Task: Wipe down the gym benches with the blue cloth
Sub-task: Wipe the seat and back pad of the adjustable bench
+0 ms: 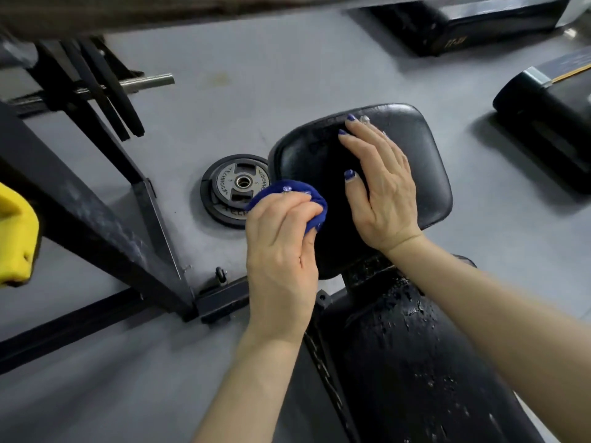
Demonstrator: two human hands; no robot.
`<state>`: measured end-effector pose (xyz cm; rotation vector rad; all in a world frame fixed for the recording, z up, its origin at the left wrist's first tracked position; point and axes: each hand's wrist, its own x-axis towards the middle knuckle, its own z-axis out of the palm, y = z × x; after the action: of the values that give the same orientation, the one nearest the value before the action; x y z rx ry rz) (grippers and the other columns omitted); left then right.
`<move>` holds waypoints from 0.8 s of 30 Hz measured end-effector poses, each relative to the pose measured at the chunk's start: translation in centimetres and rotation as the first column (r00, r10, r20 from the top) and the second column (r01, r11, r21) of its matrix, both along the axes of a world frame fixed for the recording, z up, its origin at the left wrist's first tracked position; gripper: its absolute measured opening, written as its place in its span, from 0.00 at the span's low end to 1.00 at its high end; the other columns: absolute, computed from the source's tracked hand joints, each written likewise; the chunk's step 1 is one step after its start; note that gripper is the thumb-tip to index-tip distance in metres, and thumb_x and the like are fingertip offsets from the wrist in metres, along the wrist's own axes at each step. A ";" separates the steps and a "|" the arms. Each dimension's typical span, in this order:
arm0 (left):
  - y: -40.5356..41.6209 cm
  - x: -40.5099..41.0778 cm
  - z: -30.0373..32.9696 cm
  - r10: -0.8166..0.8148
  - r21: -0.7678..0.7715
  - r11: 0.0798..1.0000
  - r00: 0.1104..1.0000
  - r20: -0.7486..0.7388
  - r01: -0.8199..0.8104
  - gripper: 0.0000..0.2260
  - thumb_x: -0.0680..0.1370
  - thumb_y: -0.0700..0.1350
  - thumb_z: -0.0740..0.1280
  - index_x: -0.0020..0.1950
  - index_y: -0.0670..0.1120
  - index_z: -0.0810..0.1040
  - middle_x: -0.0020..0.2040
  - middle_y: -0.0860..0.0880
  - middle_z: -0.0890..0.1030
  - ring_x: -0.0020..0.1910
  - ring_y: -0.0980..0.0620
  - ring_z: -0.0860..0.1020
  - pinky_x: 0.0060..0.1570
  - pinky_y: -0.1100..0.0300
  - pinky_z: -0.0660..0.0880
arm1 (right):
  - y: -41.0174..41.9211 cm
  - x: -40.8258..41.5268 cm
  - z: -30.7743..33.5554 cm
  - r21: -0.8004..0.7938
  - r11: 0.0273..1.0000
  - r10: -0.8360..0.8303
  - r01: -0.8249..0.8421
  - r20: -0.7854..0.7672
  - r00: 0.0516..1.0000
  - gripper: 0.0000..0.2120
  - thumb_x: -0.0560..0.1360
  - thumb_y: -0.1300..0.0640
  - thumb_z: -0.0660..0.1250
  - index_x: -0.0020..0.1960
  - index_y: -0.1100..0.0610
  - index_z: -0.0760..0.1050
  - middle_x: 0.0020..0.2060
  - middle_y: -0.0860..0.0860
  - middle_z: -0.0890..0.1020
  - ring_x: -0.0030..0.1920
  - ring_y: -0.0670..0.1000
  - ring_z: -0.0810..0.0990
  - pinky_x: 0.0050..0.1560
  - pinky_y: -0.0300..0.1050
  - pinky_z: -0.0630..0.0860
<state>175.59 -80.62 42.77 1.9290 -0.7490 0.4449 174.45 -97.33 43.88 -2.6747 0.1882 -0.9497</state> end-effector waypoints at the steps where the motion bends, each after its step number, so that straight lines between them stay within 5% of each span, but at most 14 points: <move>1: 0.1 -0.5 -0.3 0.004 0.008 1.000 1.000 0.008 -0.004 0.07 0.76 0.34 0.69 0.54 0.38 0.81 0.55 0.44 0.80 0.59 0.46 0.75 0.67 0.57 0.67 | 0.0 0.0 -0.2 0.004 1.000 0.003 -0.003 0.012 1.000 0.20 0.76 0.63 0.59 0.67 0.61 0.73 0.71 0.54 0.71 0.74 0.53 0.66 0.73 0.53 0.62; 7: 1.0 -3.1 -1.4 -0.022 0.066 0.998 1.000 0.018 0.021 0.10 0.74 0.32 0.70 0.55 0.38 0.81 0.55 0.44 0.79 0.59 0.45 0.74 0.67 0.57 0.67 | 0.0 0.1 -0.5 0.044 0.999 -0.024 0.021 0.069 0.997 0.20 0.75 0.67 0.59 0.65 0.61 0.75 0.68 0.54 0.75 0.71 0.53 0.69 0.72 0.52 0.64; 12: 2.8 -3.0 0.3 -0.160 0.157 0.972 0.981 -0.106 0.175 0.14 0.70 0.30 0.72 0.53 0.41 0.81 0.54 0.48 0.80 0.57 0.49 0.73 0.64 0.68 0.63 | 1.1 -1.5 2.3 0.245 0.968 -0.020 0.049 -0.119 0.993 0.23 0.72 0.67 0.58 0.66 0.59 0.75 0.69 0.52 0.74 0.72 0.50 0.68 0.74 0.40 0.60; 18: 4.1 -3.7 4.3 -0.177 -0.101 0.983 0.939 -0.295 0.153 0.11 0.74 0.33 0.68 0.55 0.41 0.76 0.57 0.50 0.73 0.58 0.54 0.73 0.62 0.68 0.65 | 6.1 -9.5 4.2 0.524 0.837 -0.039 0.159 -0.233 0.972 0.14 0.80 0.59 0.63 0.64 0.55 0.77 0.59 0.45 0.79 0.60 0.41 0.75 0.59 0.34 0.69; 24: 4.1 -5.8 6.0 -0.317 -0.253 0.944 0.789 -0.526 0.210 0.10 0.76 0.39 0.59 0.56 0.48 0.66 0.58 0.49 0.67 0.58 0.59 0.69 0.57 0.72 0.64 | 8.8 -11.4 4.6 0.766 0.640 0.158 0.054 -0.200 0.967 0.16 0.80 0.56 0.60 0.65 0.56 0.77 0.65 0.47 0.77 0.67 0.41 0.72 0.68 0.40 0.68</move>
<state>169.81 -76.53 48.76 1.6213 -0.5482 -0.2291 163.01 -88.56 48.49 -1.9466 0.4536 -0.3529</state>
